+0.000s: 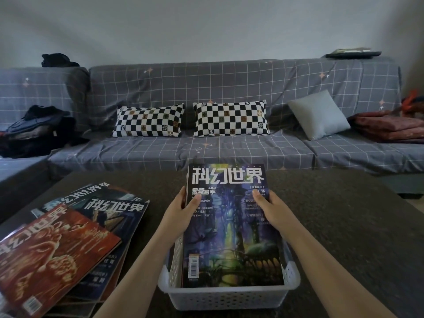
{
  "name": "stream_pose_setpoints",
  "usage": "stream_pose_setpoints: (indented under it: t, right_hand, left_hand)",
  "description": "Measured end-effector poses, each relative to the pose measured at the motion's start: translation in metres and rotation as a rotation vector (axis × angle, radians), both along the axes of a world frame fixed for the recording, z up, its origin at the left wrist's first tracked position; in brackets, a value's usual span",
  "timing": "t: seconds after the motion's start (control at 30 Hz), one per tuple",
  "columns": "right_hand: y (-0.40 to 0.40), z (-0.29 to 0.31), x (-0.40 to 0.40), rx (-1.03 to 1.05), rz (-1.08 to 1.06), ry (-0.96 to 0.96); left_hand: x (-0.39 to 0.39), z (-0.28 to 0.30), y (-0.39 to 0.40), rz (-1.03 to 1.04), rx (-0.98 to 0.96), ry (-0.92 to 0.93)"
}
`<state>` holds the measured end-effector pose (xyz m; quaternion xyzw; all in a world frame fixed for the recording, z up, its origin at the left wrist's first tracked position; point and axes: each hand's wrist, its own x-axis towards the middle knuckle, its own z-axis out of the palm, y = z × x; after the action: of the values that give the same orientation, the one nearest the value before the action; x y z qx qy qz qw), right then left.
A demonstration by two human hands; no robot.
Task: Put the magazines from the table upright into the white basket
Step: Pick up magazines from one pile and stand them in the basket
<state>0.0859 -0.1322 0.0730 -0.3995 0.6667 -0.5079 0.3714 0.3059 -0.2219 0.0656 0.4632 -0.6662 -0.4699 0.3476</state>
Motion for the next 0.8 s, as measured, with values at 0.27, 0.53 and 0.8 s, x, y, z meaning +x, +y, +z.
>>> stream_pose_setpoints:
  t: [0.27, 0.53, 0.8]
  right_hand:
    - [0.005, 0.01, 0.004, -0.259, -0.032, -0.028]
    - [0.026, 0.039, 0.007, -0.49, 0.04, 0.033]
    - [0.038, 0.023, 0.012, -0.479, 0.134, 0.08]
  left_hand:
    - [0.002, 0.014, 0.009, -0.046, -0.065, 0.289]
    - [0.01, 0.04, 0.023, -0.064, -0.288, 0.332]
    - [0.012, 0.026, 0.034, -0.168, -0.197, 0.411]
